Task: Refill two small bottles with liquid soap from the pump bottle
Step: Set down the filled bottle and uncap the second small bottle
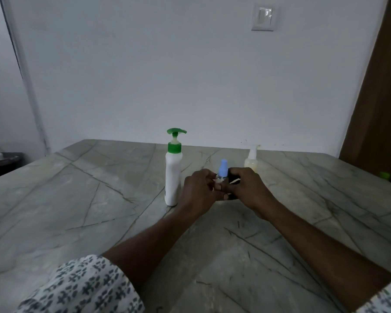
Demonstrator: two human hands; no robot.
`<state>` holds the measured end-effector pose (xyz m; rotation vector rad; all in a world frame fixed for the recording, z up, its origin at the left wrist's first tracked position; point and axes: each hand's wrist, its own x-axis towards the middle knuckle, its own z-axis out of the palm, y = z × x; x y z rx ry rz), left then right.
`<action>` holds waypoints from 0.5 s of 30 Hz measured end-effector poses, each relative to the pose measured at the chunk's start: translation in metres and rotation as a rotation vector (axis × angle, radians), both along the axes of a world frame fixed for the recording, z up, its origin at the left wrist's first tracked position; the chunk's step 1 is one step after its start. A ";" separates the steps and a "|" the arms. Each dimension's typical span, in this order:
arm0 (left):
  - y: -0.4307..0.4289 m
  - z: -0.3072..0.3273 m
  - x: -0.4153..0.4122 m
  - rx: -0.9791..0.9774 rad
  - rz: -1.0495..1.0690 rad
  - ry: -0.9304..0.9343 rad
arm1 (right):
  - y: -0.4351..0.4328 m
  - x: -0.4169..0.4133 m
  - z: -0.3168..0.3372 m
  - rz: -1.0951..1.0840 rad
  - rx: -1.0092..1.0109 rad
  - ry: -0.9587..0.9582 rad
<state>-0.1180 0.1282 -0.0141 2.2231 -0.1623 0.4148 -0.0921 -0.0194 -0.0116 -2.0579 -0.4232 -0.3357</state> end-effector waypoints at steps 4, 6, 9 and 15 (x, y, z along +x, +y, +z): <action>-0.002 -0.001 0.001 0.035 0.011 -0.019 | -0.002 -0.004 -0.002 0.055 0.047 0.072; -0.003 0.000 0.001 0.053 0.023 -0.028 | 0.000 -0.007 0.000 0.026 0.010 0.034; -0.004 0.003 -0.001 0.041 0.040 -0.001 | 0.004 -0.008 0.008 -0.153 -0.053 -0.162; -0.004 0.003 0.000 0.034 0.022 0.009 | 0.006 -0.004 0.011 -0.162 -0.119 -0.171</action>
